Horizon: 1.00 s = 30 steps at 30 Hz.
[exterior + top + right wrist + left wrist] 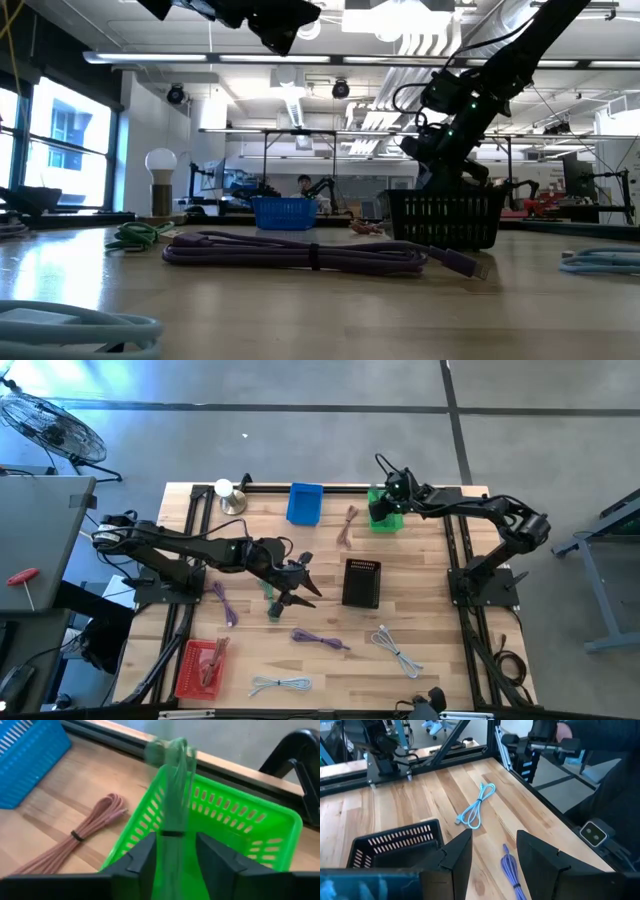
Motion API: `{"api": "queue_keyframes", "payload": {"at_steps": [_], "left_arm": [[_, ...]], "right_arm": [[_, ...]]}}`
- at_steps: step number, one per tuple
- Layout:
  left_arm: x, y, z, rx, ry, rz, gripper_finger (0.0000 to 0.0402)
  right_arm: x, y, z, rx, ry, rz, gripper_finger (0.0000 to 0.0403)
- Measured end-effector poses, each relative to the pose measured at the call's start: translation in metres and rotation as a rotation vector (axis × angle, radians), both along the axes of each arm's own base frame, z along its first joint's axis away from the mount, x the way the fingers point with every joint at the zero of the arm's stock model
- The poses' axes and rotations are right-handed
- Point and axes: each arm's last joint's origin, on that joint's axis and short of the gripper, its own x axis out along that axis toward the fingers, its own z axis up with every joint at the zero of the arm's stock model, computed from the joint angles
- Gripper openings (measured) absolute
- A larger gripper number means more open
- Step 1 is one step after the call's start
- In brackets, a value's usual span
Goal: Pick & Place USB Port
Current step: Put the top green charger cable into the green bin, then put the right white charger cable into the blue bin
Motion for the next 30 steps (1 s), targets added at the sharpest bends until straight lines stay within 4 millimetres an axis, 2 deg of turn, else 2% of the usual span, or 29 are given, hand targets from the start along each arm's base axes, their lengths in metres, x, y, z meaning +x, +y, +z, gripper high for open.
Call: {"api": "queue_keyframes", "payload": {"at_steps": [3, 6, 11, 14, 18, 22, 26, 30], "left_arm": [[-0.001, 0.0, -0.002, 0.006, 0.021, 0.011, 0.0149], [-0.001, 0.001, -0.004, 0.019, 0.042, 0.038, 0.0149], [-0.003, 0.002, -0.008, 0.023, 0.086, 0.046, 0.0149], [-0.004, 0.002, -0.009, 0.024, 0.102, 0.047, 0.0149], [-0.004, 0.002, -0.011, 0.026, 0.121, 0.048, 0.0149], [-0.005, 0.002, -0.012, 0.024, 0.135, 0.049, 0.0149], [-0.006, 0.002, -0.014, 0.025, 0.164, 0.05, 0.0149], [-0.007, 0.002, -0.016, 0.006, 0.195, 0.061, 0.0149]], "right_arm": [[0.001, 0.0, 0.004, -0.016, -0.025, 0.006, 0.016], [0.002, 0.001, 0.018, -0.032, -0.089, 0.041, 0.0183], [0.0, 0.011, 0.056, -0.051, -0.256, 0.224, 0.0199], [-0.004, 0.028, 0.081, -0.05, -0.389, 0.407, 0.0201], [-0.009, 0.065, 0.106, 0.047, -0.53, 0.736, 0.0198], [-0.018, 0.113, 0.121, 0.122, -0.556, 1.022, 0.0193], [-0.027, 0.16, 0.127, 0.183, -0.48, 1.138, 0.0182], [-0.03, 0.198, 0.124, 0.208, -0.339, 1.102, 0.017]]}}
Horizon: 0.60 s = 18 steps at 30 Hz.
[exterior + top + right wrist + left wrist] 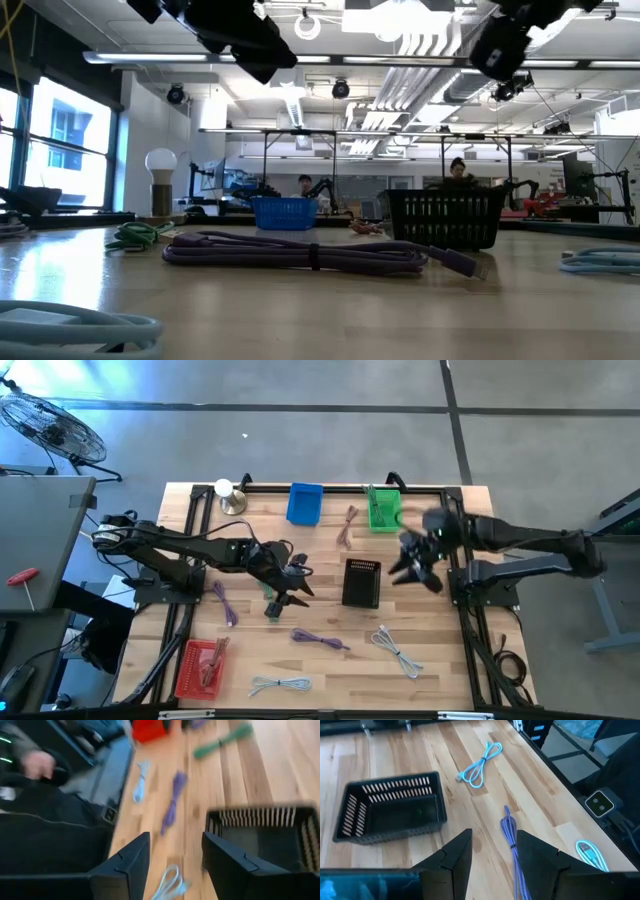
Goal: Pick & Place USB Port
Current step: Put the right white charger cable into the blue bin
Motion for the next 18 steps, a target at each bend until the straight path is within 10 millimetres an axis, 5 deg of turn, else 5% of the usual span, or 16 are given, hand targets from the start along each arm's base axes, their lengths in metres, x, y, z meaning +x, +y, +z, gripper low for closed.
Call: {"api": "queue_keyframes", "payload": {"at_steps": [10, 18], "left_arm": [[-0.004, 0.0, -0.006, -0.048, 0.103, 0.025, 0.0149], [-0.005, 0.0, -0.007, -0.091, 0.129, 0.056, 0.0149]], "right_arm": [[0.016, 0.073, -0.021, 0.062, 0.236, -0.072, 0.0167], [0.033, 0.117, -0.064, 0.004, 0.464, -0.072, 0.0172]]}}
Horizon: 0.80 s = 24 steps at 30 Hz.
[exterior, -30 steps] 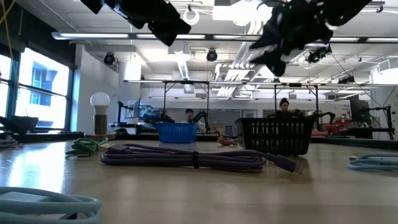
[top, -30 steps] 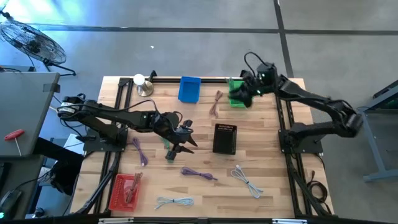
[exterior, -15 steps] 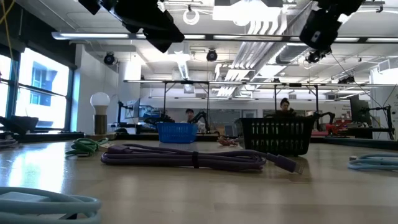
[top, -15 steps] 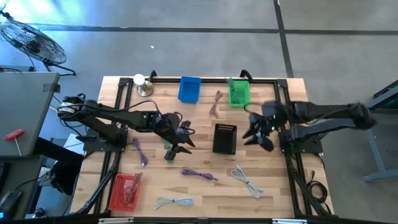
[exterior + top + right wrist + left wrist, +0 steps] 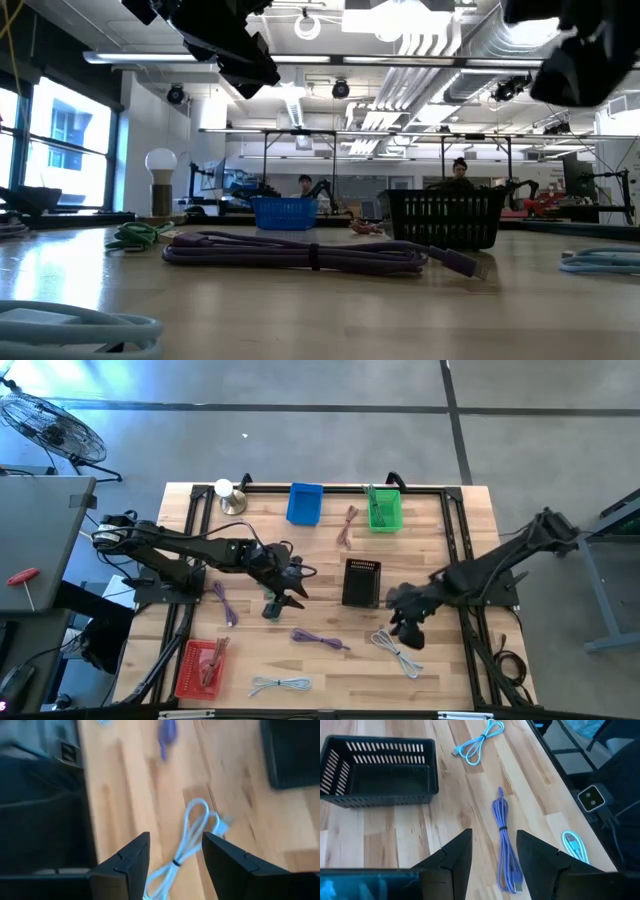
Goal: Pick & Place USB Port
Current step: Put the right white charger cable into the blue bin
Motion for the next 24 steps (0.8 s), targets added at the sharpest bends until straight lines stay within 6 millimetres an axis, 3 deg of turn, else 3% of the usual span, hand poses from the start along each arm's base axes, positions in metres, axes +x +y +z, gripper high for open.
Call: {"api": "queue_keyframes", "payload": {"at_steps": [11, 17, 24], "left_arm": [[0.005, 0.0, 0.007, 0.012, -0.096, -0.012, 0.015], [0.005, 0.0, 0.008, 0.012, -0.107, -0.014, 0.015], [0.005, -0.001, 0.008, 0.0, -0.109, -0.026, 0.015]], "right_arm": [[0.012, 0.042, -0.06, 0.016, 0.274, 0.035, 0.0154], [0.016, 0.06, -0.079, 0.047, 0.299, 0.037, 0.0153], [0.018, 0.061, -0.09, 0.001, 0.319, -0.009, 0.0151]]}}
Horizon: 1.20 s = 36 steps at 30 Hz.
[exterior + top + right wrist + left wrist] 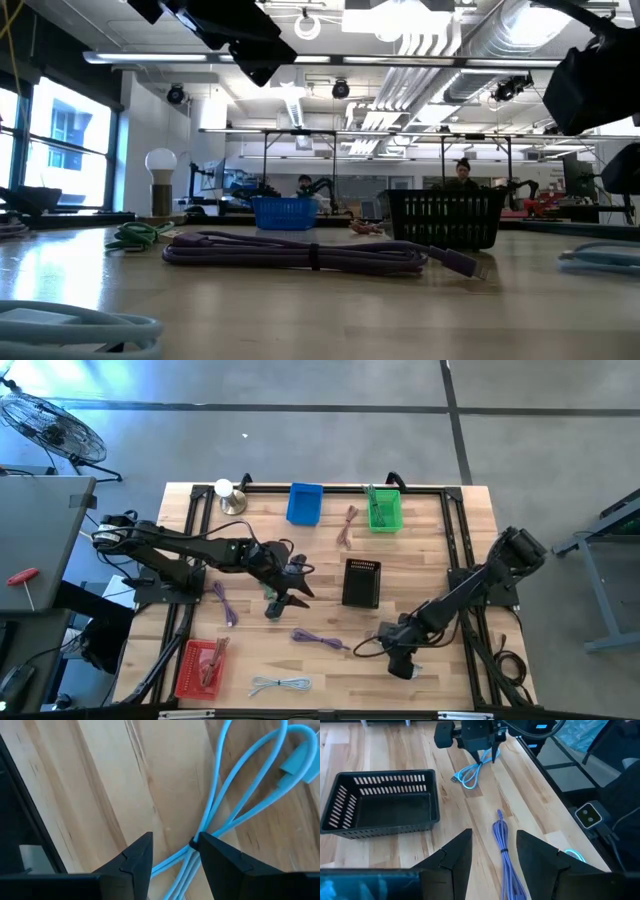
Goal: Pick & Place USB Port
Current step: Put the right white charger cable into the blue bin
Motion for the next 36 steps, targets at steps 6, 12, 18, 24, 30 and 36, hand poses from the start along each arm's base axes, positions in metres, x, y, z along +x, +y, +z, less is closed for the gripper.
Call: {"api": "queue_keyframes", "payload": {"at_steps": [6, 12, 18, 24, 30, 36], "left_arm": [[0.0, -0.001, 0.0, -0.024, 0.006, -0.028, 0.015], [-0.001, -0.001, 0.0, -0.028, 0.014, -0.026, 0.015], [-0.002, -0.001, -0.006, -0.037, 0.034, -0.021, 0.015], [-0.003, -0.001, -0.009, -0.042, 0.045, -0.023, 0.015], [-0.004, -0.005, -0.008, -0.071, 0.049, -0.069, 0.015], [-0.006, -0.019, -0.008, -0.065, 0.049, -0.119, 0.015]], "right_arm": [[0.001, -0.002, 0.0, -0.001, 0.013, -0.029, 0.0139], [-0.003, -0.008, -0.002, -0.039, 0.074, -0.04, 0.0123], [-0.002, -0.014, -0.003, -0.067, 0.092, -0.043, 0.0112], [-0.007, -0.022, -0.005, -0.154, 0.138, -0.062, 0.0098], [-0.008, -0.024, -0.005, -0.197, 0.141, -0.07, 0.0079], [-0.011, -0.027, -0.008, -0.242, 0.168, -0.094, 0.0053]]}}
